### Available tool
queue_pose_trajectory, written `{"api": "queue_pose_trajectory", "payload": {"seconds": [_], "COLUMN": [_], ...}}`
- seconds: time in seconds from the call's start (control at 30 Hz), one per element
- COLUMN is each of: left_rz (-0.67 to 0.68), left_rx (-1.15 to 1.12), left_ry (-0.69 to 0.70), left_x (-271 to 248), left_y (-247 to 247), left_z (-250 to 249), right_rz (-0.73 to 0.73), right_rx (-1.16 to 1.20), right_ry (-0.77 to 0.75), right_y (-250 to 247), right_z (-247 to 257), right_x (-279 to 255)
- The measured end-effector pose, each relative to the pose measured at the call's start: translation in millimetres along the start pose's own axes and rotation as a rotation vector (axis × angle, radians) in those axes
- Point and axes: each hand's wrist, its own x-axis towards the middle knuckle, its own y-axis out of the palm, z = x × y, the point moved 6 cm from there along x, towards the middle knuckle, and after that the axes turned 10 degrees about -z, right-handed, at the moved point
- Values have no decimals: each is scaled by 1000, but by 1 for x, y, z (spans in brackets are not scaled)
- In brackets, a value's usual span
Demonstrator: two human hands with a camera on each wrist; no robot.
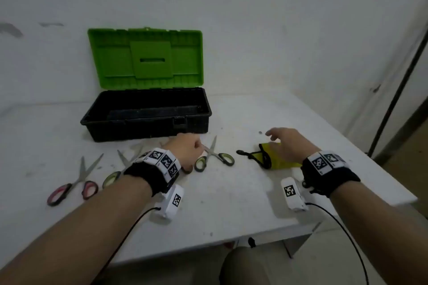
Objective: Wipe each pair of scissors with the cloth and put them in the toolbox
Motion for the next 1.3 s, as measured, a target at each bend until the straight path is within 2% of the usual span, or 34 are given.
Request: {"api": "queue_pose_trajectory", "payload": {"seconds": [0.13, 0.27, 0.43, 0.6, 0.7, 0.8, 0.97, 1.17, 1.3], "left_rz": [23, 51, 26, 41, 44, 30, 35, -3, -3], "left_rx": [104, 201, 251, 239, 228, 204, 18, -270, -550], "left_ry": [-58, -65, -89, -121, -121, -145, -218, -247, -356], "left_x": [-13, -17, -11, -9, -11, -13, -11, -19, -28], "left_y": [13, 28, 32, 34, 33, 29, 28, 17, 18], "left_z": [-7, -20, -25, -21, -20, -22, -16, -11, -4], "right_rz": [119, 143, 98, -62, -81, -104, -278, -251, -377], "right_rx": [-158, -193, -228, -226, -227, -82, 25, 228, 323], "right_ry": [22, 19, -64, -111, -132, -95, -63, -106, -128], "right_y": [8, 13, 14, 4, 3, -3, -40, -54, -72], "right_z": [-16, -20, -20, -22, -21, -20, -6, 27, 45], "right_x": [-16, -19, -9, -6, -8, -7, -3, -2, -1]}}
